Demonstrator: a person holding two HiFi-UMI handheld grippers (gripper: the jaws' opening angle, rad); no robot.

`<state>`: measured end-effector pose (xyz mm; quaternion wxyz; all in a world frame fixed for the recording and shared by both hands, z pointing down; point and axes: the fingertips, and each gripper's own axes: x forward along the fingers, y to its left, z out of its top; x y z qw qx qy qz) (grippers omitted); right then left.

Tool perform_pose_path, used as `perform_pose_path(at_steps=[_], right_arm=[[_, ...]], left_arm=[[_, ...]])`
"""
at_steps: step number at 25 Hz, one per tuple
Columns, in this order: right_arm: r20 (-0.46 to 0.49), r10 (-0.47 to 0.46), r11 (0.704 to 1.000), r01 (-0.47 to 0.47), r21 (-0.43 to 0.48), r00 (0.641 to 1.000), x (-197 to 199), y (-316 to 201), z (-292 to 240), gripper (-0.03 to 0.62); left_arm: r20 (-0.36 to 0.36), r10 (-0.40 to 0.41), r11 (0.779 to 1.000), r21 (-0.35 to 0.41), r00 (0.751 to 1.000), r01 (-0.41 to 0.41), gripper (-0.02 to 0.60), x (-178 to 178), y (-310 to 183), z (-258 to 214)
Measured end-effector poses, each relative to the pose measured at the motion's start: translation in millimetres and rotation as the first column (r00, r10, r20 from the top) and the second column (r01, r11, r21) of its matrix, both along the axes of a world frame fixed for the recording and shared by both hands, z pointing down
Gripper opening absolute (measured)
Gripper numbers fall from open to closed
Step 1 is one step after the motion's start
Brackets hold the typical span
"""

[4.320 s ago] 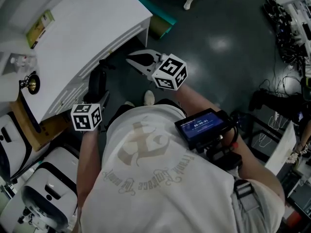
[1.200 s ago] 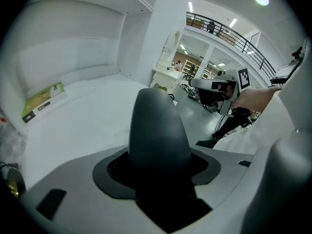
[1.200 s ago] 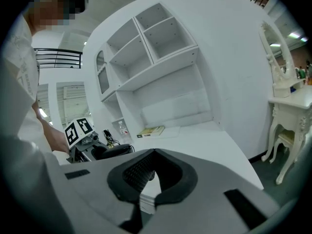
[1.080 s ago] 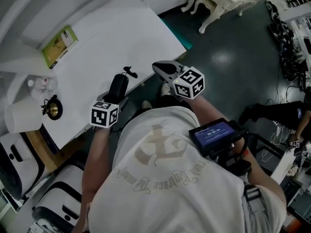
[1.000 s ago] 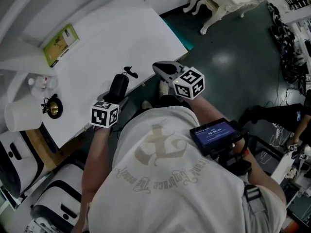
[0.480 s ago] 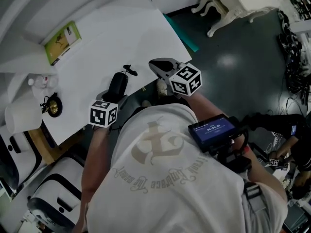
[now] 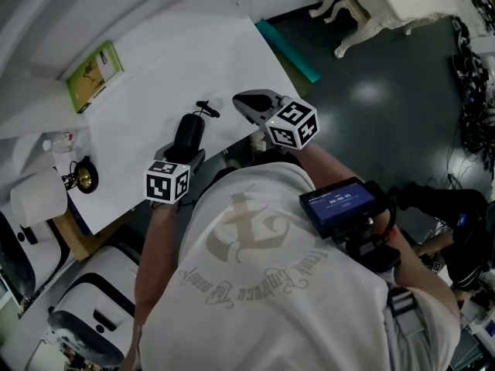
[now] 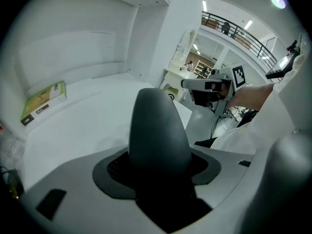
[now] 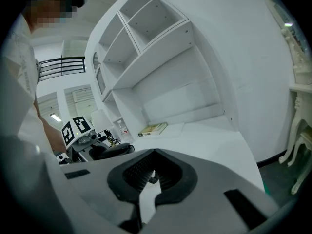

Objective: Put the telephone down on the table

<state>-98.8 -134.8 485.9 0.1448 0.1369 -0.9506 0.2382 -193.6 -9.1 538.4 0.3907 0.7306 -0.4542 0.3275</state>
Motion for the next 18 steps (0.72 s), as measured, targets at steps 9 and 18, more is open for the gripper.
perform_pose_path(at_steps=[9,18], right_arm=[[0.023,-0.037,0.999,0.037,-0.019,0.999,-3,-23,8,0.015],[0.029,-0.041,0.998,0.043,-0.039,0.999,-8,-47,14,0.015]], left_arm=[[0.036,-0.046,0.999,-0.004,0.998,0.046,0.281,-2,-28,7],[0.068,-0.049,0.999,-0.009,0.997,0.049,0.281,-9,-63,18]])
